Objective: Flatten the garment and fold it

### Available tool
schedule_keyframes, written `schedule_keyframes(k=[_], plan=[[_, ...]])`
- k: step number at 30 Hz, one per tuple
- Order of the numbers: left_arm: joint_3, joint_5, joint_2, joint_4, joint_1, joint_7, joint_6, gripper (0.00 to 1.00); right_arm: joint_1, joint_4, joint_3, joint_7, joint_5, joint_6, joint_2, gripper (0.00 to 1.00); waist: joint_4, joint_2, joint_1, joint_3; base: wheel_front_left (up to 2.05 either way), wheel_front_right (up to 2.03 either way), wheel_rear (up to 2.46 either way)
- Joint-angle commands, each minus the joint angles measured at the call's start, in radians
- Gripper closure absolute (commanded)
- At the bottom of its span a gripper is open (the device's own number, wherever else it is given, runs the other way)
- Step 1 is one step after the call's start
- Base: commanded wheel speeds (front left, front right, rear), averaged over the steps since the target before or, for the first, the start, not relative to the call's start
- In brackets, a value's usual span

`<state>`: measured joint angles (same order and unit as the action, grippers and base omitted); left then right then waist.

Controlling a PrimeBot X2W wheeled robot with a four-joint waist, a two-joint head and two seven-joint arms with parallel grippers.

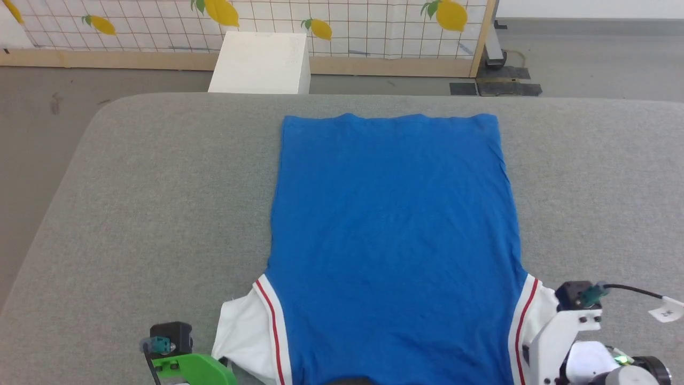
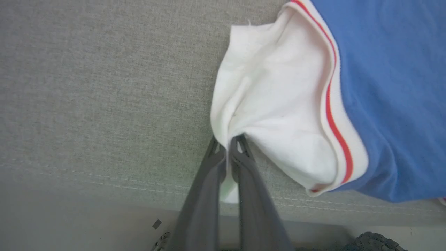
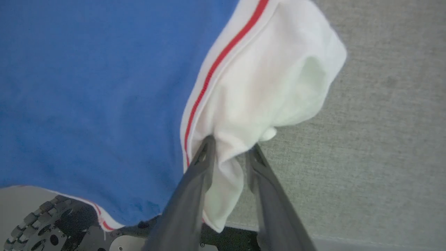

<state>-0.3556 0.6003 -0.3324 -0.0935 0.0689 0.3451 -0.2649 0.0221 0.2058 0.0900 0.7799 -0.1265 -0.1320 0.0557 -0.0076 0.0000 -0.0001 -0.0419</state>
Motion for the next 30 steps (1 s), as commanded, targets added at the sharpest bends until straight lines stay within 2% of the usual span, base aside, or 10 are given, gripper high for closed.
schedule_keyframes(k=[1, 6, 10, 15, 18, 23, 30], plan=[[0.004, 0.005, 0.002, -0.005, -0.021, -0.008, 0.004, 1.0, 0.02, -0.004, 0.011, -0.024, -0.006, 0.001, -0.002, 0.0, -0.002, 0.0, 0.0001, 0.005, 0.0, 0.0, 0.0], [0.017, 0.018, 0.006, 0.006, -0.017, -0.025, 0.002, 1.0, 0.036, -0.074, 0.075, -0.091, -0.091, 0.001, -0.005, 0.0, -0.013, 0.0, 0.0001, 0.021, 0.0, 0.0, 0.0], [0.024, 0.022, 0.003, 0.022, -0.008, -0.036, -0.002, 1.0, 0.072, -0.129, 0.143, -0.19, -0.173, 0.001, -0.005, 0.0, -0.027, 0.0, 0.0001, 0.026, 0.0, 0.0, 0.0], [0.049, 0.019, -0.008, 0.064, -0.011, -0.054, -0.02, 1.0, 0.186, -0.124, 0.171, -0.338, -0.18, 0.001, -0.005, 0.0, -0.044, 0.0, 0.0001, -0.013, 0.0, 0.0, 0.0], [0.061, 0.016, -0.021, 0.097, -0.024, -0.055, -0.025, 1.0, 0.287, -0.08, 0.179, -0.404, -0.141, 0.001, -0.005, 0.0, -0.047, 0.0, 0.0001, -0.065, 0.0, 0.0, 0.0], [0.072, -0.001, -0.044, 0.182, -0.074, -0.057, -0.024, 1.0, 0.513, 0.014, 0.203, -0.47, -0.083, 0.001, -0.005, 0.0, -0.028, 0.0, 0.0001, -0.215, 0.0, 0.0, 0.0], [0.067, -0.016, -0.046, 0.282, -0.112, -0.058, -0.028, 1.0, 0.808, 0.161, 0.233, -0.402, 0.042, 0.001, 0.022, 0.0, 0.024, 0.0, 0.0001, -0.411, 0.0, 0.0, 0.0]])
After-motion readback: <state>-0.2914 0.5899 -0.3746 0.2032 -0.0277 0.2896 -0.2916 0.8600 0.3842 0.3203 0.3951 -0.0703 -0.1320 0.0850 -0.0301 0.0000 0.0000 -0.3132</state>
